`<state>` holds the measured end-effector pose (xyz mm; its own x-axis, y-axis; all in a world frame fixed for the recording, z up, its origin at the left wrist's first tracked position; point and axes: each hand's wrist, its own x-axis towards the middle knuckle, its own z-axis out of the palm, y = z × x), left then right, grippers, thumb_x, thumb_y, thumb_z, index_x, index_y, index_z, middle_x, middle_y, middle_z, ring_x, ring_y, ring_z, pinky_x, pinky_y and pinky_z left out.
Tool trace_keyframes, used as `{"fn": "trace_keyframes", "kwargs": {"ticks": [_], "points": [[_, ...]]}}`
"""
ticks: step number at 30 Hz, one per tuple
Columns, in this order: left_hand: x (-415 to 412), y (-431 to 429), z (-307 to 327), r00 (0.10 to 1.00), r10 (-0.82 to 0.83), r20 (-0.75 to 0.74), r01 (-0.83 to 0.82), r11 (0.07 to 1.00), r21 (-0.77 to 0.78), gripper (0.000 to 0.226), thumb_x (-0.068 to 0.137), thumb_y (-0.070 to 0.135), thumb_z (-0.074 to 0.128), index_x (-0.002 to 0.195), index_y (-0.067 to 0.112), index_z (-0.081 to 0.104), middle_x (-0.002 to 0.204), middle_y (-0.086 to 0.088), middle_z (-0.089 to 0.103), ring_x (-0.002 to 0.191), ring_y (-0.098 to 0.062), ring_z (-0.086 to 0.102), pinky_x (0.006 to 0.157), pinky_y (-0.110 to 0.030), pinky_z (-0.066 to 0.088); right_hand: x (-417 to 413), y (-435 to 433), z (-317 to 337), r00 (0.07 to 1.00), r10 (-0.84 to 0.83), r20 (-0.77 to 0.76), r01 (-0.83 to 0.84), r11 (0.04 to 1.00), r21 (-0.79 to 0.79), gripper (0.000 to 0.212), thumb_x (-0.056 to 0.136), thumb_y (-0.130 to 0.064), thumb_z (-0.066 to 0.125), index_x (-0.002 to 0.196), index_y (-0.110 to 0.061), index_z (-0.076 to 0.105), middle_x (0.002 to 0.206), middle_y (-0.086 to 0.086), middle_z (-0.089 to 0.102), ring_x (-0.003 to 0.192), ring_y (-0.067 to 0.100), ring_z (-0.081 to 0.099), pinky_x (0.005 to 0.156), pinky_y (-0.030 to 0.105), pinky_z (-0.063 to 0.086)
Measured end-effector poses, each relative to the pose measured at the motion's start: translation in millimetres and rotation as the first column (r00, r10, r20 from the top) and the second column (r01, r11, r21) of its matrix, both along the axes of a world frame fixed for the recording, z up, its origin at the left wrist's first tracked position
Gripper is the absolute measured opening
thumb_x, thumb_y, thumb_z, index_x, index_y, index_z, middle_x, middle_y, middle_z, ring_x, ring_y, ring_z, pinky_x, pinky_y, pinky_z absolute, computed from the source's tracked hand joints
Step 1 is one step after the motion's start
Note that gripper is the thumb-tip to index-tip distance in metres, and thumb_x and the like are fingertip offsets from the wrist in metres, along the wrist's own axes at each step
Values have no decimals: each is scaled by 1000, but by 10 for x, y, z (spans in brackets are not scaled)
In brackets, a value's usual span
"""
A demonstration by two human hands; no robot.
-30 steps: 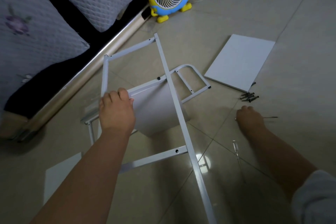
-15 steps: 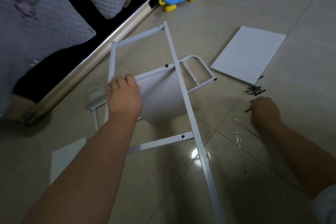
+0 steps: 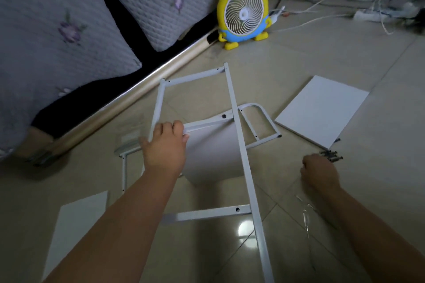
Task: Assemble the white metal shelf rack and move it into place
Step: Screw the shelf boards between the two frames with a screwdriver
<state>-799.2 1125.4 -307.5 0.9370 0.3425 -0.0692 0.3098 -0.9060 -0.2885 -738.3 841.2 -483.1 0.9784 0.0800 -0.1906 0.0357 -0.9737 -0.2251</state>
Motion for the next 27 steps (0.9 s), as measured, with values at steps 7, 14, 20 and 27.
{"fn": "trace_keyframes", "kwargs": {"ticks": [7,14,20,27], "points": [[-2,110,156,998,-60,25,63,988,-142,33,98,32,36,122,11,43,126,-8,49,117,-26,46,85,-35,43,188,950,1537,884,-226,410,-156,684,713,21,82,1,56,97,1,71,93,17,68,83,22,61,72,6,34],[-11,425,167,973,-81,215,176,865,-470,26,87,11,50,107,10,66,143,-12,35,127,-30,40,96,-34,42,25,1748,2112,936,208,285,-350,653,672,21,86,-2,58,104,-1,69,104,14,69,97,21,63,76,8,38],[-66,519,77,945,188,269,117,574,-810,34,89,9,54,121,16,62,129,-7,57,119,-23,52,97,-23,38,-62,2040,2048,955,244,167,-295,753,588,23,88,-8,57,108,-3,67,107,12,68,100,22,62,87,21,43],[-120,646,52,939,133,317,152,665,-731,32,79,5,59,109,14,67,111,-9,65,106,-28,58,85,-27,45,-111,2227,2005,969,176,175,-247,742,623,20,87,-4,56,102,0,69,101,15,69,96,27,64,91,30,47]]}}
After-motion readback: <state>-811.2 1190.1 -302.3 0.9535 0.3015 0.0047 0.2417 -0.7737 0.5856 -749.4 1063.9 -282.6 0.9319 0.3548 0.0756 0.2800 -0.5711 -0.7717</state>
